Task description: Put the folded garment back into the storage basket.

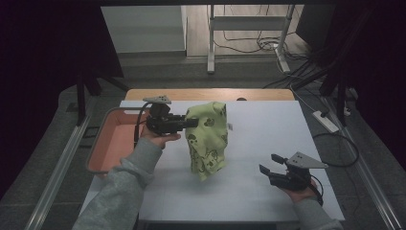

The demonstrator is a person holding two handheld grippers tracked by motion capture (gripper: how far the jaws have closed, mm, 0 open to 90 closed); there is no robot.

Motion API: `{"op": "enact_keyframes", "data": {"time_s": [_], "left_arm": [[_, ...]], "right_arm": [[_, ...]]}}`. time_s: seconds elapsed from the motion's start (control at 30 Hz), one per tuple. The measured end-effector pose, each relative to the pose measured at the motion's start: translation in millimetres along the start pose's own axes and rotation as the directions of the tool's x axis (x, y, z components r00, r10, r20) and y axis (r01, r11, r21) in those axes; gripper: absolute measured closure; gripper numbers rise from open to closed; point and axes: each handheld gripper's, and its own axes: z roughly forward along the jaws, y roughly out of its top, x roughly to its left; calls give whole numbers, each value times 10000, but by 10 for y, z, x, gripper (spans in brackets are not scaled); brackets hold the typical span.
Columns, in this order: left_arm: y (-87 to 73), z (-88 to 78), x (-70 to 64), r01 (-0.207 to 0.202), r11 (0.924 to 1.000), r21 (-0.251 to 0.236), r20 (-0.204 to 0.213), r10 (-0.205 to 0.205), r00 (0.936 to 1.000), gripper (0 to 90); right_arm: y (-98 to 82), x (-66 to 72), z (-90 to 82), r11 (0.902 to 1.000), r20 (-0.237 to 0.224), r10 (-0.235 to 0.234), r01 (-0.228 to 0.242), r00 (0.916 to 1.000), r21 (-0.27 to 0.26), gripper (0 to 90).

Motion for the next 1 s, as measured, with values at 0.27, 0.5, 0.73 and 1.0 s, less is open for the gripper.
{"op": "enact_keyframes", "data": {"time_s": [0.27,0.5,0.73,1.0], "left_arm": [[0,-105,23,108,9998,-145,-66,-109,9999,680],[-2,-204,45,152,9995,-262,-107,-155,9998,681],[2,-291,65,216,9990,-392,-178,-223,9996,681],[0,-371,77,239,9985,-500,-256,-252,9994,681]], "right_arm": [[-1,-4,6,10000,23,22,-22,10000,13,348],[-3,-11,15,10000,1,15,-15,10000,71,347],[-4,-12,28,9999,-12,20,-19,10000,112,346],[-3,-10,44,9999,-8,-7,7,10000,134,346]]}}
